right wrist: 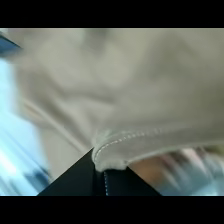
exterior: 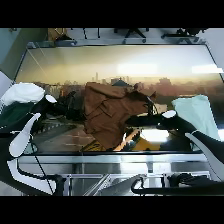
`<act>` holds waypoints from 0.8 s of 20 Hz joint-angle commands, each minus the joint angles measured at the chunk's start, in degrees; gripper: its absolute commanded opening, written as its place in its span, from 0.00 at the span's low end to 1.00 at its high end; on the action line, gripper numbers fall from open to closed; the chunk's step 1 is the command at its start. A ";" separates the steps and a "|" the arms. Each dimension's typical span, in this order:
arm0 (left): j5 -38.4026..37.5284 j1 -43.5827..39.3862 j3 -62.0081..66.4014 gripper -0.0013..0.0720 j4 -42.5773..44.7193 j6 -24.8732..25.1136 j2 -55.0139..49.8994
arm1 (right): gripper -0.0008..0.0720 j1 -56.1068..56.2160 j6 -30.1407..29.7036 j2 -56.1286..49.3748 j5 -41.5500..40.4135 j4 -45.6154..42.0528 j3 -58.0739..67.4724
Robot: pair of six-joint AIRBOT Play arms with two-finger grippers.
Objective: Fold the shirts.
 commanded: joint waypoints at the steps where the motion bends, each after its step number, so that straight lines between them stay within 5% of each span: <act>1: -10.60 0.04 9.81 0.03 -10.12 0.48 8.24 | 0.04 -3.56 -1.55 7.23 6.71 1.51 10.93; 5: -10.99 0.96 27.98 0.03 -19.74 -4.17 26.80 | 0.04 -11.67 -1.55 17.07 11.32 0.61 31.61; 10: -0.20 0.83 49.57 0.03 -16.22 -5.44 44.92 | 0.04 -12.96 -1.53 24.96 11.32 -5.84 51.34; 16: 6.36 0.83 44.70 0.03 -4.50 -6.01 53.64 | 0.04 -12.98 -1.09 27.36 11.39 -11.30 54.97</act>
